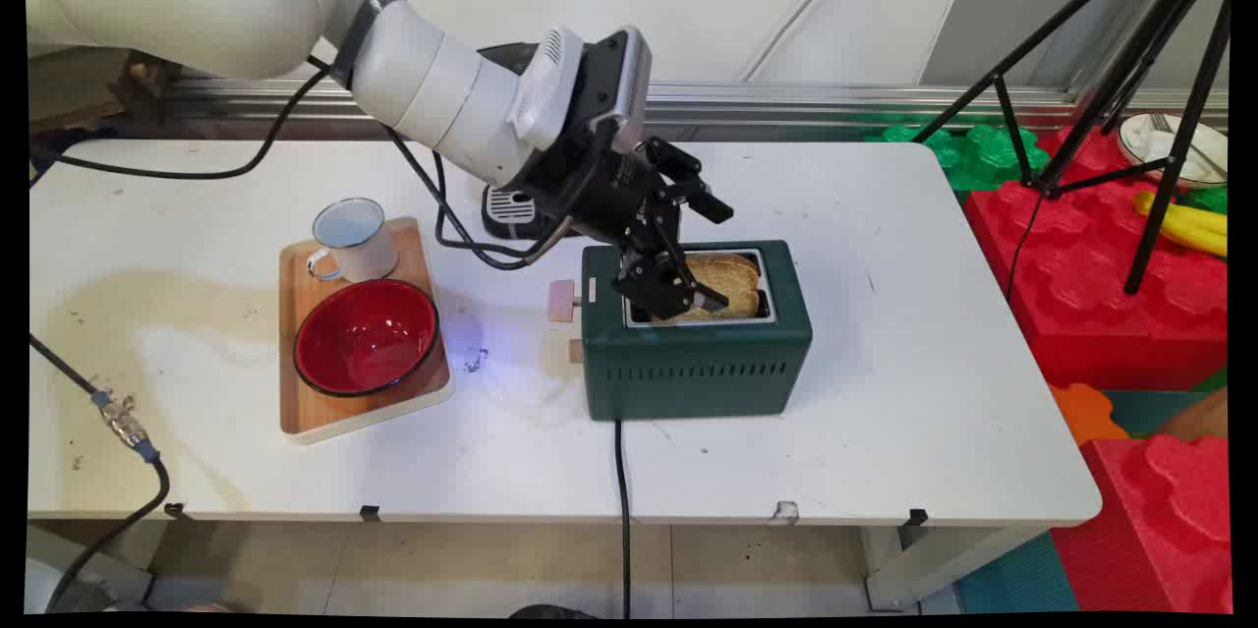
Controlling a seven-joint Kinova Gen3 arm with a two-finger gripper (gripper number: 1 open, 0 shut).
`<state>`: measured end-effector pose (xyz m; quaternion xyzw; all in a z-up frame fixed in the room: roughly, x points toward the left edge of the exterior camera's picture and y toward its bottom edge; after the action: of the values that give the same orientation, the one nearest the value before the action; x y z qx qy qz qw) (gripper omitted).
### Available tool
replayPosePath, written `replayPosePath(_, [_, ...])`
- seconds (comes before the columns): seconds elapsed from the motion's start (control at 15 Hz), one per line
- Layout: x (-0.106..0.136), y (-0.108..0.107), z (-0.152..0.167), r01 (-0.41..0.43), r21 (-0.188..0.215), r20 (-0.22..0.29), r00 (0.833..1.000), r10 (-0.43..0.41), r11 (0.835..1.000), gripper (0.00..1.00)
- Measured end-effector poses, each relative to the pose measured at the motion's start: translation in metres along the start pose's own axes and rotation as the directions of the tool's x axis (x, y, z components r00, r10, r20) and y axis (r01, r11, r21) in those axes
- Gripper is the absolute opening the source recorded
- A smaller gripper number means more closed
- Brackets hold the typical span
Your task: Press the toaster switch
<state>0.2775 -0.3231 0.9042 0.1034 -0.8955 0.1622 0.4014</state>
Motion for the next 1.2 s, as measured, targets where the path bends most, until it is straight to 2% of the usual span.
replayPosePath(0.6, [-0.002, 0.004, -0.041, 0.036, 0.014, -0.019, 0.999, -0.036, 0.999, 1.00])
replayPosePath(1.2, [-0.038, 0.006, -0.096, 0.075, 0.014, 0.012, 0.997, -0.075, 0.997, 1.00])
